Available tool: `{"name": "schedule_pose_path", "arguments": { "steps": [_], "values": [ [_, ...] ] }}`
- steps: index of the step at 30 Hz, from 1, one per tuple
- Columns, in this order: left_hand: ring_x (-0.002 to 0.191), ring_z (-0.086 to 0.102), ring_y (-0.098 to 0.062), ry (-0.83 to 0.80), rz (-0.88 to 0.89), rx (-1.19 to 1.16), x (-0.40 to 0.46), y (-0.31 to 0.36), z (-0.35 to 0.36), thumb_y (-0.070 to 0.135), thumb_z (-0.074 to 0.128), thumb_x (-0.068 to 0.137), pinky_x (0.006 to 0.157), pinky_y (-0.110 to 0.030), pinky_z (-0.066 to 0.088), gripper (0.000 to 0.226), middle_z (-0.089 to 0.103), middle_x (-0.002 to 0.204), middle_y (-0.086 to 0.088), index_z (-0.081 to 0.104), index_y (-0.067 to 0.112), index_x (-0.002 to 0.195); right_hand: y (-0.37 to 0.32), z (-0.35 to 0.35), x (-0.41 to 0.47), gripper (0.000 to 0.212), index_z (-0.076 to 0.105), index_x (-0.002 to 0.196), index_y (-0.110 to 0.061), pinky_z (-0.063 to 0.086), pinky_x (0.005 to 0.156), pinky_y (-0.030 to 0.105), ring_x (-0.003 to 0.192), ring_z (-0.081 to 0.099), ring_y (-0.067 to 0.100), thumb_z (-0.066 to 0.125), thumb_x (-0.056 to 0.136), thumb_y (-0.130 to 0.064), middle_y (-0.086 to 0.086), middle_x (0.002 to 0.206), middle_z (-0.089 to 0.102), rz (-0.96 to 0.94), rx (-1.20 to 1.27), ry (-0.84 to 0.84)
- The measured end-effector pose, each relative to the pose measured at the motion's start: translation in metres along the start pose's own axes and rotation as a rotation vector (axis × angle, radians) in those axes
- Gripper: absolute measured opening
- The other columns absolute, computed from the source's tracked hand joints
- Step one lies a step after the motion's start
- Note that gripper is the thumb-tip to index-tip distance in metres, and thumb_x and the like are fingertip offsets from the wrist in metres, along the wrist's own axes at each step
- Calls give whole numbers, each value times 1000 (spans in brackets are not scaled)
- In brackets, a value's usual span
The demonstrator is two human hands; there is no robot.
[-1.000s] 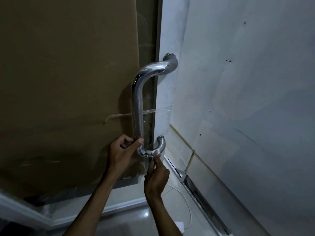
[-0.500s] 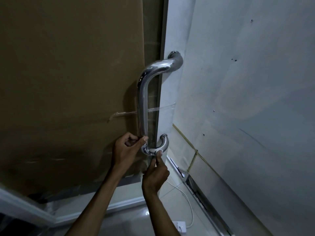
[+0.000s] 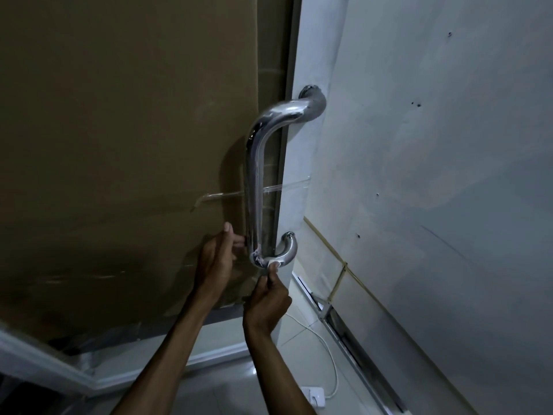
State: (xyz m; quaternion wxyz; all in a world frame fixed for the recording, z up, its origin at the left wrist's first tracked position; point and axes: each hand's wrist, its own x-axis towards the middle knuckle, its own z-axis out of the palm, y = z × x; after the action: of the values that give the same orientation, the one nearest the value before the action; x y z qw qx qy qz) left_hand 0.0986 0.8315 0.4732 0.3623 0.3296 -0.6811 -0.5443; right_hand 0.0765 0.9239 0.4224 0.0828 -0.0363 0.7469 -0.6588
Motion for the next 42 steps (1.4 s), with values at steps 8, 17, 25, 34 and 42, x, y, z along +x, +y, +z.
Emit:
{"name": "schedule_pose_path", "arguments": {
  "steps": [8,17,25,34,42],
  "values": [
    [65,62,-4,18,11,-12,3,-5,2,65,30,99,69,-32,48,60,75,77,17,70,26,74,-14,12,-10,42,63,78,-39,40,53,8,56,57,-10,53,108,-12,-8,59,59,102,228,142],
    [63,61,-5,29,9,-16,5,-9,2,63,30,100,70,-35,48,59,74,76,19,70,29,73,-25,18,-12,25,76,90,-27,42,55,4,72,64,2,57,106,-22,-12,71,66,202,210,156],
    [64,61,-8,30,15,-38,6,-10,2,62,28,100,72,-35,48,61,75,78,15,71,30,71,-31,23,-3,22,78,96,-35,63,80,40,84,74,20,63,103,-21,-24,71,64,296,186,101],
    [69,60,-19,26,0,-50,5,-8,1,62,27,99,72,-34,47,61,76,82,10,71,28,74,-21,20,4,33,73,75,-38,61,82,33,76,67,4,64,102,-20,-24,68,66,246,89,10],
    [68,60,-20,34,18,-58,4,-7,0,62,29,99,73,-35,47,62,77,82,2,73,26,74,-23,16,16,21,81,83,-26,63,80,40,85,74,16,69,98,-18,-10,82,76,259,71,-79]
  ]
}}
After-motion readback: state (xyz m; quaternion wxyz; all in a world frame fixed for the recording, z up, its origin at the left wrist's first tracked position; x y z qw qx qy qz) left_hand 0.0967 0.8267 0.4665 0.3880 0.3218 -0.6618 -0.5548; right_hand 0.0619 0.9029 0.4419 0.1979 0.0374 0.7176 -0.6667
